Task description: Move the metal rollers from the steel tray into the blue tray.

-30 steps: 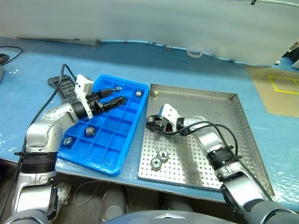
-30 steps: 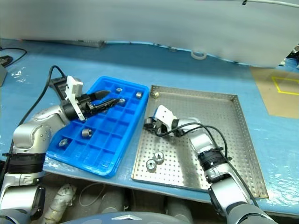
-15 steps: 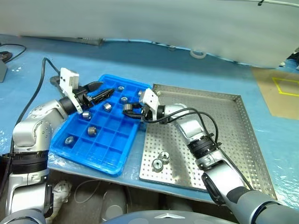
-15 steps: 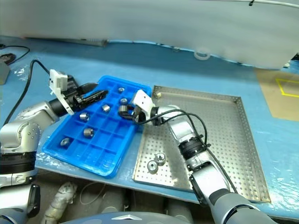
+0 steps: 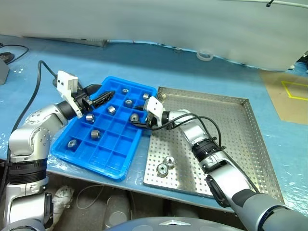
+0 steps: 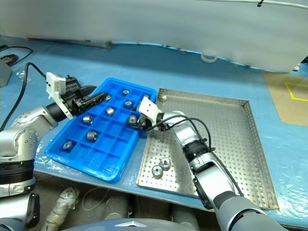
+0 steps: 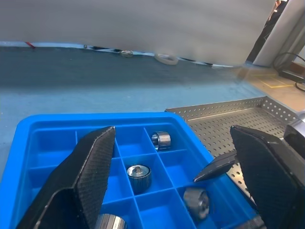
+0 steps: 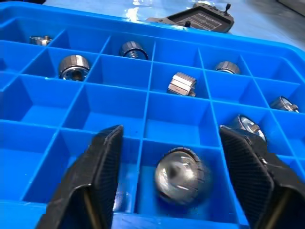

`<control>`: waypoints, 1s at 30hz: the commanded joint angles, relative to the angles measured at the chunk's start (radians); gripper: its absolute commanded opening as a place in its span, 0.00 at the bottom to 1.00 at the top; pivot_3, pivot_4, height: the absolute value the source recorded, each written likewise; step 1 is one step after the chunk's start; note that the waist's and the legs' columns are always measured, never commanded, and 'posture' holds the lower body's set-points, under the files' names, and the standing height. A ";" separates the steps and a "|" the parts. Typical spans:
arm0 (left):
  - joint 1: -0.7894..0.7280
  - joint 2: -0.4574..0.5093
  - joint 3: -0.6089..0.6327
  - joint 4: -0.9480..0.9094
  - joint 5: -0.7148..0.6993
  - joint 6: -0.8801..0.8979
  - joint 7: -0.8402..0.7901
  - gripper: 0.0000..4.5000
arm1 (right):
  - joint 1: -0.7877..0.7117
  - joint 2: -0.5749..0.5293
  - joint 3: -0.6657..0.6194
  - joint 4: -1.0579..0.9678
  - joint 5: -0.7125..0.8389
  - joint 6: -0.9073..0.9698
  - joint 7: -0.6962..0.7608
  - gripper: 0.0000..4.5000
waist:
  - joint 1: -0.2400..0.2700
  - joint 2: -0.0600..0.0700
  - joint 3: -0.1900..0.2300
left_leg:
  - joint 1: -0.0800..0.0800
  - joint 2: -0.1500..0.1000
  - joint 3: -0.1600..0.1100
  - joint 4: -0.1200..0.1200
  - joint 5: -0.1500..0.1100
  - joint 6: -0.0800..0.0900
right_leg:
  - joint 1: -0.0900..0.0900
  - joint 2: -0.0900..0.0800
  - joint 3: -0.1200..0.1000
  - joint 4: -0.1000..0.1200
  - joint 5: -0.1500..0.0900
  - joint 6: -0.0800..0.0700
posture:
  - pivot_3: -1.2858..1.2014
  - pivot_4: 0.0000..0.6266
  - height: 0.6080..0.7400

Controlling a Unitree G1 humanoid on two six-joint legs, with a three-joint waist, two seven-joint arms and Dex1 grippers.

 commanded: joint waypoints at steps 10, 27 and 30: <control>-0.092 -0.036 -0.058 0.049 0.007 -0.030 -0.033 0.91 | -0.039 -0.122 -0.190 -0.173 0.097 0.110 -0.076 0.71 | -0.005 0.000 0.000 | 0.001 0.000 0.000 0.001 0.000 -0.001 | 0.000 0.000 0.001 0.000 0.000 0.000 | 0.55 0.24 1.00; -0.093 -0.042 -0.076 0.072 0.056 -0.054 -0.034 0.91 | -0.311 -0.033 -0.508 0.509 0.182 0.014 -0.503 0.71 | -0.007 0.001 0.001 | -0.002 0.001 0.001 0.000 0.000 -0.001 | -0.002 0.001 0.000 0.001 0.000 -0.001 | 0.56 0.24 1.00; -0.090 -0.042 -0.074 0.066 0.053 -0.049 -0.035 0.91 | -0.332 -0.010 -0.508 0.543 0.171 0.001 -0.509 0.71 | -0.005 0.002 0.001 | -0.002 0.002 0.001 0.000 0.000 -0.001 | -0.002 0.001 -0.002 0.001 0.000 -0.001 | 0.56 0.24 1.00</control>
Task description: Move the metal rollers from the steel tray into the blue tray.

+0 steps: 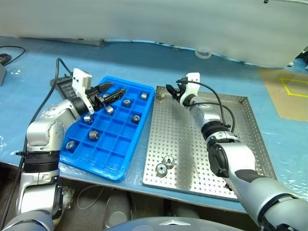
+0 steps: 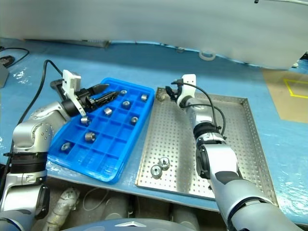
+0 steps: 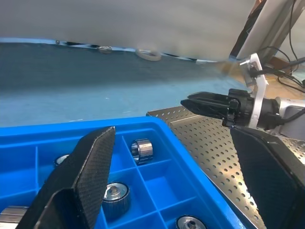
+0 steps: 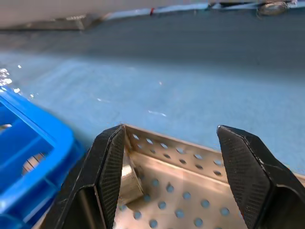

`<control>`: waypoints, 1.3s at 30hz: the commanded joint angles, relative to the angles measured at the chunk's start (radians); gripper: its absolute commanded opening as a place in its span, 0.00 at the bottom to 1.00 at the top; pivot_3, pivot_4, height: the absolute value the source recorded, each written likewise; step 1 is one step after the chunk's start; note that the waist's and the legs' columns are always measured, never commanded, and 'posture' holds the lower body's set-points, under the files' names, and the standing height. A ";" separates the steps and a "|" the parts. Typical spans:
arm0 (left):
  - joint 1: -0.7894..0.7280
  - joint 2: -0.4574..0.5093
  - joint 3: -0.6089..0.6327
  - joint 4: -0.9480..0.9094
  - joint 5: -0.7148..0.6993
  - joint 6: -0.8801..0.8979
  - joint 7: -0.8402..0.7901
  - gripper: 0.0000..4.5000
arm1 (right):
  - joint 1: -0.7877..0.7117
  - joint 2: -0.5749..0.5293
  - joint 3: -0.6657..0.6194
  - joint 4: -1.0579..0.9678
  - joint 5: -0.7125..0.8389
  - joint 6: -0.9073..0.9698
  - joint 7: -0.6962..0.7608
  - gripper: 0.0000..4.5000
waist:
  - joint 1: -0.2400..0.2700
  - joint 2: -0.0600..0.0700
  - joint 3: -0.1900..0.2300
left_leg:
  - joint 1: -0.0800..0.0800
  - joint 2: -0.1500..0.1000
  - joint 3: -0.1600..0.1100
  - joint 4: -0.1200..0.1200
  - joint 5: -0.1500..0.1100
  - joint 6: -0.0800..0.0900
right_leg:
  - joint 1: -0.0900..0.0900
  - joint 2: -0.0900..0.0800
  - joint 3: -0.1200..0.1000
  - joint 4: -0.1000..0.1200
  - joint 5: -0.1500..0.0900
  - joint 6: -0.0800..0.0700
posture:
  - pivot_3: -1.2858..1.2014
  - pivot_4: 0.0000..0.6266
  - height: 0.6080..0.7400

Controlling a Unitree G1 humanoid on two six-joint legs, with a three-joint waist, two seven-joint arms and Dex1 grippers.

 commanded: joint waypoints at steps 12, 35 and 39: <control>0.023 0.017 0.022 -0.041 -0.007 -0.009 -0.003 0.91 | -0.040 0.057 0.019 0.065 -0.031 -0.056 0.021 0.71 | 0.005 0.004 0.002 | -0.002 -0.001 0.000 0.001 0.000 0.000 | 0.000 -0.002 -0.002 -0.001 0.000 -0.001 | 0.57 0.24 1.00; 0.039 0.009 0.014 -0.056 -0.006 -0.009 0.009 0.91 | -0.014 0.041 -0.036 0.114 -0.012 -0.028 -0.032 0.71 | 0.005 0.004 0.002 | -0.002 -0.001 0.000 0.001 0.000 0.000 | 0.000 -0.002 -0.001 -0.001 0.000 -0.001 | 0.57 0.24 1.00; 0.032 0.008 0.010 -0.047 -0.001 -0.013 0.008 0.91 | -0.006 0.049 -0.012 0.108 -0.036 -0.038 -0.016 0.71 | 0.003 0.004 0.002 | -0.002 0.000 0.000 0.000 0.000 0.000 | -0.001 -0.001 -0.001 -0.001 0.000 -0.001 | 0.56 0.24 1.00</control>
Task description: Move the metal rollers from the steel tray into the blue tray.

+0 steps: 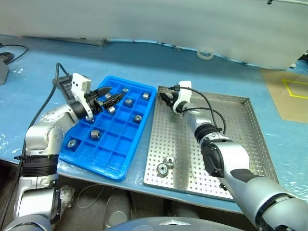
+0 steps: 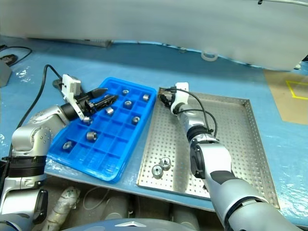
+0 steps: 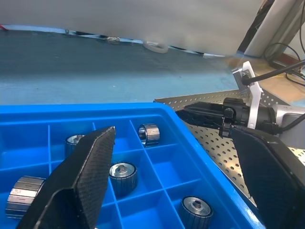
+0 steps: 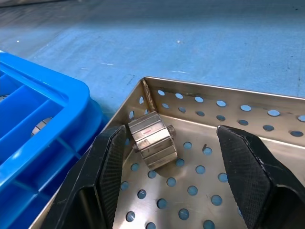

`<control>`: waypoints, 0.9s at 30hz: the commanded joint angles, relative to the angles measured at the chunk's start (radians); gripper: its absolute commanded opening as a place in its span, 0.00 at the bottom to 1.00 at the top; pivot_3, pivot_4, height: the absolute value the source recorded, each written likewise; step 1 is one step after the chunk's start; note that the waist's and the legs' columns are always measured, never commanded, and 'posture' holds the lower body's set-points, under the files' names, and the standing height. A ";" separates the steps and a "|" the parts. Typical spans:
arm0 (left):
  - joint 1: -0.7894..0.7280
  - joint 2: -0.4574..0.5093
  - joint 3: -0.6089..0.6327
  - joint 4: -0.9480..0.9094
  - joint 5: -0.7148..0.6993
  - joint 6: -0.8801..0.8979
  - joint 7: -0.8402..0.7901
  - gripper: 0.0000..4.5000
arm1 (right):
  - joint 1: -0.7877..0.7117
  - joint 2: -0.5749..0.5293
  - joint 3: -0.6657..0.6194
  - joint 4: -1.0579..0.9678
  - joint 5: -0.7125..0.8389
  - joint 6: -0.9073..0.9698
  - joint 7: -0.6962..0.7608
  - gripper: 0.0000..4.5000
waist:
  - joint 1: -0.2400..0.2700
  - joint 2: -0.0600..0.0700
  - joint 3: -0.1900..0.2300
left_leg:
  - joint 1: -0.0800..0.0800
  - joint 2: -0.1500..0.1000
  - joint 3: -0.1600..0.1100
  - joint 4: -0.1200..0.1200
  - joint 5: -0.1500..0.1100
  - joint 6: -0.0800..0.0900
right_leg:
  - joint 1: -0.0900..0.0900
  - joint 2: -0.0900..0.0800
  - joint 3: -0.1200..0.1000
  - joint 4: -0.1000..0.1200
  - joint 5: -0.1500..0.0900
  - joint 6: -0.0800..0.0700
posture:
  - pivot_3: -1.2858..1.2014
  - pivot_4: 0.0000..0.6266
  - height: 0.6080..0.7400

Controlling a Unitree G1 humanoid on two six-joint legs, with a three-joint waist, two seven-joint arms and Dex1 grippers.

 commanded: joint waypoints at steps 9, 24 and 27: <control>-0.015 -0.002 0.007 -0.029 0.000 -0.015 0.002 0.91 | 0.001 0.029 0.035 -0.035 -0.021 -0.021 0.030 0.71 | -0.001 0.000 0.000 | 0.000 0.000 0.000 0.000 0.000 0.000 | 0.000 0.000 0.000 0.000 0.000 0.000 | 0.56 0.24 1.00; -0.016 -0.006 0.005 -0.029 0.001 -0.014 0.010 0.91 | 0.001 0.050 0.047 -0.032 -0.044 -0.053 -0.008 0.35 | -0.001 0.000 0.000 | 0.000 0.000 0.000 0.000 0.000 0.000 | -0.001 0.000 0.000 0.000 0.000 0.000 | 0.57 0.24 1.00; -0.020 -0.010 0.001 -0.026 0.004 -0.015 0.011 0.91 | -0.003 0.051 0.045 -0.034 -0.042 -0.058 -0.008 0.11 | 0.001 0.000 0.000 | 0.000 0.000 0.001 0.000 0.000 0.000 | -0.001 0.000 0.000 0.000 0.000 0.000 | 0.57 0.24 1.00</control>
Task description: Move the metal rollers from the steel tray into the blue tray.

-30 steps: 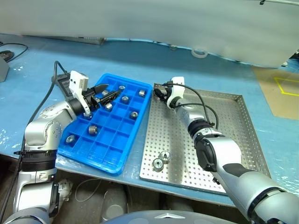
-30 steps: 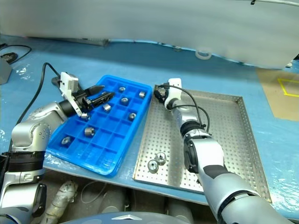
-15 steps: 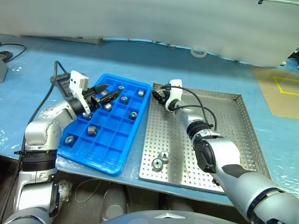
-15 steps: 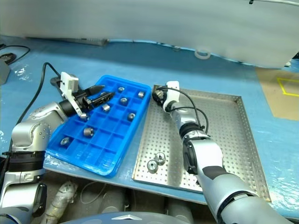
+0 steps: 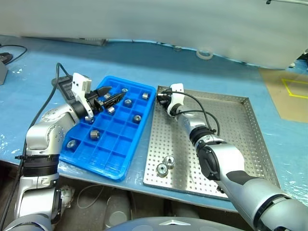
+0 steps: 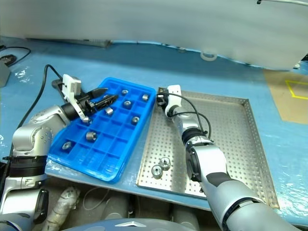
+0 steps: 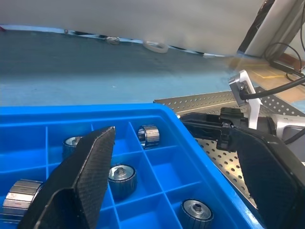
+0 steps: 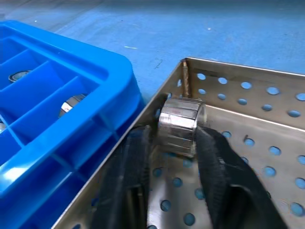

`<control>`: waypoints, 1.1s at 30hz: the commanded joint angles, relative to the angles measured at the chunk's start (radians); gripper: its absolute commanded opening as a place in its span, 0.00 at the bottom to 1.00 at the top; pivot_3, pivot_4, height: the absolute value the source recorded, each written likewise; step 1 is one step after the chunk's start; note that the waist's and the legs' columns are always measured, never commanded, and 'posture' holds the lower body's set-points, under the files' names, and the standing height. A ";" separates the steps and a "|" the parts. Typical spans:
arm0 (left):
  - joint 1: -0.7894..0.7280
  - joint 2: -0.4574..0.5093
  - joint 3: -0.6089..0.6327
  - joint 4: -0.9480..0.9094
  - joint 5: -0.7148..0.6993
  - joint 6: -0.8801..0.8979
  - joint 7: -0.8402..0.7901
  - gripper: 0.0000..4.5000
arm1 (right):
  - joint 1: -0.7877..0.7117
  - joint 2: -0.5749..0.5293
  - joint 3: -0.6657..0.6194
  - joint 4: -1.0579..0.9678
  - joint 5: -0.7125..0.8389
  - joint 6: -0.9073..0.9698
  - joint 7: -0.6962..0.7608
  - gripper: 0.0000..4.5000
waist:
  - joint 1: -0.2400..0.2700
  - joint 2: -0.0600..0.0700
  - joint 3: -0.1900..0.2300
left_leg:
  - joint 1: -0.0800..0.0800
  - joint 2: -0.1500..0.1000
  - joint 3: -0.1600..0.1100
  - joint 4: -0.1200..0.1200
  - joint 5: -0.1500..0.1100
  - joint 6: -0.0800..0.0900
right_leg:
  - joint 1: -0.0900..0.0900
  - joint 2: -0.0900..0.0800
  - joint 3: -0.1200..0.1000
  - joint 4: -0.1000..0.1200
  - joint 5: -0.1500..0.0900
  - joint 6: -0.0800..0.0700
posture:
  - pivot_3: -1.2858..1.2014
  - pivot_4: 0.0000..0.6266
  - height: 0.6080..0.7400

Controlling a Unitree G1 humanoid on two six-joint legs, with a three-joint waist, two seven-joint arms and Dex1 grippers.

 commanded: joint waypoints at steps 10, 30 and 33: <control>-0.025 -0.012 -0.001 -0.022 0.004 -0.013 0.003 0.91 | -0.021 -0.004 0.000 -0.045 0.003 -0.028 0.019 0.01 | -0.001 0.000 0.000 | 0.000 0.000 0.000 0.000 0.000 0.000 | 0.000 0.000 0.000 0.000 0.000 0.000 | 0.56 0.24 1.00; -0.021 -0.015 -0.004 -0.059 -0.090 0.052 -0.090 0.91 | 0.577 -0.375 0.149 -1.340 0.229 0.593 0.476 0.01 | 0.007 0.000 0.000 | -0.003 -0.001 -0.002 -0.001 -0.001 0.001 | 0.003 0.001 0.000 -0.010 0.006 0.011 | 0.53 0.24 1.00; -0.024 0.026 -0.034 -0.060 -0.086 0.054 -0.170 0.91 | 0.667 -0.518 0.163 -1.578 0.336 0.723 0.581 0.01 | 0.004 0.001 0.001 | 0.001 0.000 -0.002 -0.006 0.000 0.000 | 0.005 0.001 0.002 -0.016 0.007 0.013 | 0.53 0.24 1.00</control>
